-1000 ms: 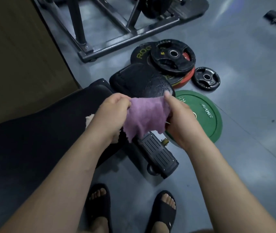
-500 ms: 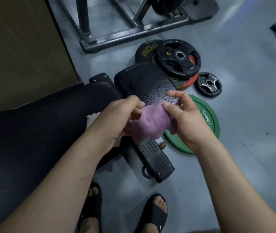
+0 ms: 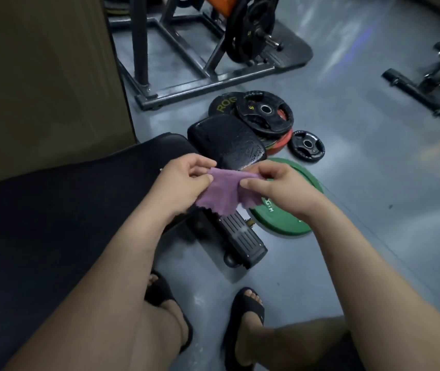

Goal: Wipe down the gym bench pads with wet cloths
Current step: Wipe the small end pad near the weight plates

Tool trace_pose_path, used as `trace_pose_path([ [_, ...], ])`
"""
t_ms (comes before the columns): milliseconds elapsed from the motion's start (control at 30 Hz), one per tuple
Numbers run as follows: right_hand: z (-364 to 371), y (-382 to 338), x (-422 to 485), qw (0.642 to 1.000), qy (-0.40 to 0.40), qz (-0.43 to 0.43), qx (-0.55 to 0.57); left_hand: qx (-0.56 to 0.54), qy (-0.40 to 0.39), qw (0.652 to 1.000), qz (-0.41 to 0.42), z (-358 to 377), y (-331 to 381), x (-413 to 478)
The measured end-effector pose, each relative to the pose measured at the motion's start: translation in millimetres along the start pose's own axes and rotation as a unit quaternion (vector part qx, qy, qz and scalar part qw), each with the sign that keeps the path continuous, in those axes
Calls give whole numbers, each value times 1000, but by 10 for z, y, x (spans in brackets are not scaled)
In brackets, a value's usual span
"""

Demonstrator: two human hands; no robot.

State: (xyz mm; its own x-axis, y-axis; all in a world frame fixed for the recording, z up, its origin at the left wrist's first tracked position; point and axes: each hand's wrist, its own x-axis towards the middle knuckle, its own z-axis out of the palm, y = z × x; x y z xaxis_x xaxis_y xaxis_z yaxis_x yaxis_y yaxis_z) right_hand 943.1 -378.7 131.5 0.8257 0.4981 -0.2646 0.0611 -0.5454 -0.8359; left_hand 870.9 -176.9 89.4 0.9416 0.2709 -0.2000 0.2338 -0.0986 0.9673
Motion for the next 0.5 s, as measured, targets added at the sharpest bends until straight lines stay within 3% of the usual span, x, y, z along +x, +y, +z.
trace_pose_path([
  [133,-112,157,23,991,71,67,88,10,86,994,-61,216,-42,184],
  [267,-100,575,317,955,114,158,225,218,105,969,-45,446,-32,431],
  [400,-177,829,711,947,124,166,246,390,30,919,-44,535,-248,808],
  [500,-232,967,901,933,131,183,282,519,-41,850,-85,412,-487,943],
])
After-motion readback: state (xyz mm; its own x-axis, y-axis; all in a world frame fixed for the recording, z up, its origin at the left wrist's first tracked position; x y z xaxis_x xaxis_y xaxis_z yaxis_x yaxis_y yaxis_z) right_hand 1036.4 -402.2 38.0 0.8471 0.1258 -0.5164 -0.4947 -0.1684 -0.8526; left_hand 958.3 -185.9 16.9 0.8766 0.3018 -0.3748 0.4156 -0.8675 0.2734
